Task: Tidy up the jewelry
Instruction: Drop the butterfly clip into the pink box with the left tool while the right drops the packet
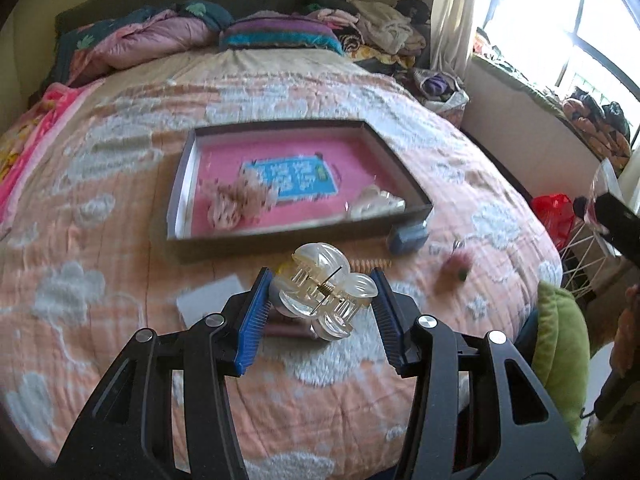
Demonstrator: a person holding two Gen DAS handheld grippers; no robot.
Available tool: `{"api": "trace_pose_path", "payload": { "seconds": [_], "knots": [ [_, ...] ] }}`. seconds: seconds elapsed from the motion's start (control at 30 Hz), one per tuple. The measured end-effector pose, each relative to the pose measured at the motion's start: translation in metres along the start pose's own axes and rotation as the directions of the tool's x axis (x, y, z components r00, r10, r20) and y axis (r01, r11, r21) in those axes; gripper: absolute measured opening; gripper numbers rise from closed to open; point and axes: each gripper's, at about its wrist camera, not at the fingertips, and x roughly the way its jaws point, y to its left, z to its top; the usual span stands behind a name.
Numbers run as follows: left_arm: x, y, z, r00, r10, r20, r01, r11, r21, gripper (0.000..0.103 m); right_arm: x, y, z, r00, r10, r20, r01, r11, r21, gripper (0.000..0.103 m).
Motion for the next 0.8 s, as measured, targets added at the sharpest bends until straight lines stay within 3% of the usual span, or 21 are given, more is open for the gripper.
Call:
{"api": "trace_pose_path", "payload": {
  "seconds": [0.4, 0.8],
  "knots": [
    [-0.017, -0.011, 0.049, 0.995, -0.011, 0.097, 0.007, 0.999, 0.041, 0.041, -0.026, -0.012, 0.039, 0.996, -0.019, 0.086, 0.018, 1.0, 0.019, 0.085],
    [-0.016, -0.009, 0.092, 0.991, -0.015, 0.136, 0.006, 0.998, 0.061, 0.041, -0.024, -0.011, 0.078, 0.992, -0.015, 0.124, 0.016, 1.0, -0.003, 0.085]
  ]
}}
